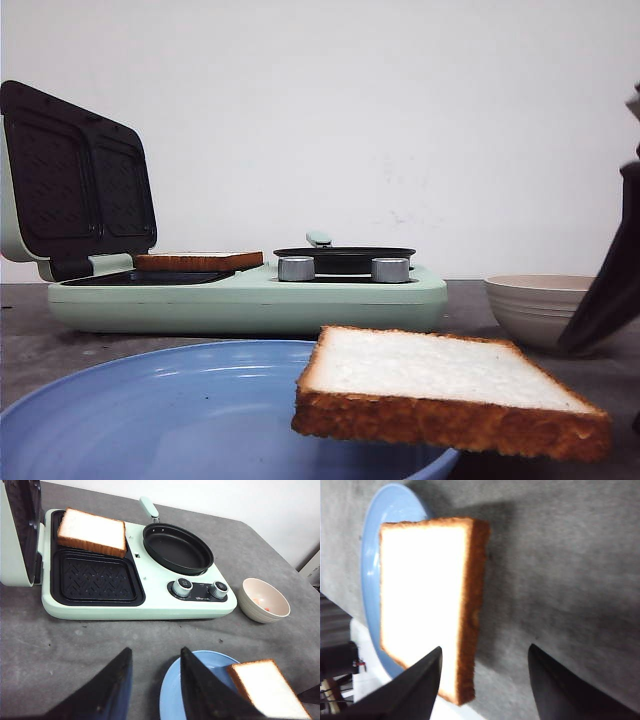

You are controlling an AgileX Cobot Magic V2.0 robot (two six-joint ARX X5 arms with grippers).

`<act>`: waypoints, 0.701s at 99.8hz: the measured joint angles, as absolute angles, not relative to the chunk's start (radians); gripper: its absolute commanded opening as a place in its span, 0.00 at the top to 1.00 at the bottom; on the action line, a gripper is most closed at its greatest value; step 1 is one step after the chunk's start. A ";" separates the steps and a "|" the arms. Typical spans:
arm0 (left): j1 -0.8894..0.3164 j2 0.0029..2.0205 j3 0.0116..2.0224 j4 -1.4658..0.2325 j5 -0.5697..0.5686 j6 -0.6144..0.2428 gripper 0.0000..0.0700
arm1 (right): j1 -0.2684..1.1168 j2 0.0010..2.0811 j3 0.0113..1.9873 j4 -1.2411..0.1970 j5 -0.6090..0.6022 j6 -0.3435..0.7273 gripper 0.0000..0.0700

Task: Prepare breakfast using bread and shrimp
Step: 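Grasp the second bread slice on the plate with the right gripper and lift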

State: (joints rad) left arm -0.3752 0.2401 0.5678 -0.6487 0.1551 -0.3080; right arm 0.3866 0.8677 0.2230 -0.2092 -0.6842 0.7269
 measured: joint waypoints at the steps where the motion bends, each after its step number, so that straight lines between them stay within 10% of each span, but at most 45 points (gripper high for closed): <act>1: -0.376 0.240 0.568 -0.649 0.155 -0.308 0.82 | 0.390 0.868 0.220 -0.202 -0.685 0.732 0.52; 62: -0.375 0.240 0.568 -0.648 0.155 -0.306 0.72 | 0.547 0.989 0.165 0.071 -0.677 0.891 0.53; 70: -0.375 0.240 0.568 -0.648 0.155 -0.306 0.72 | 0.557 1.009 0.163 0.097 -0.677 0.896 0.64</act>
State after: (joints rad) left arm -0.3752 0.2401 0.5678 -0.6479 0.1555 -0.3058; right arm 0.5568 1.0088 0.1631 0.0971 -0.6773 0.8955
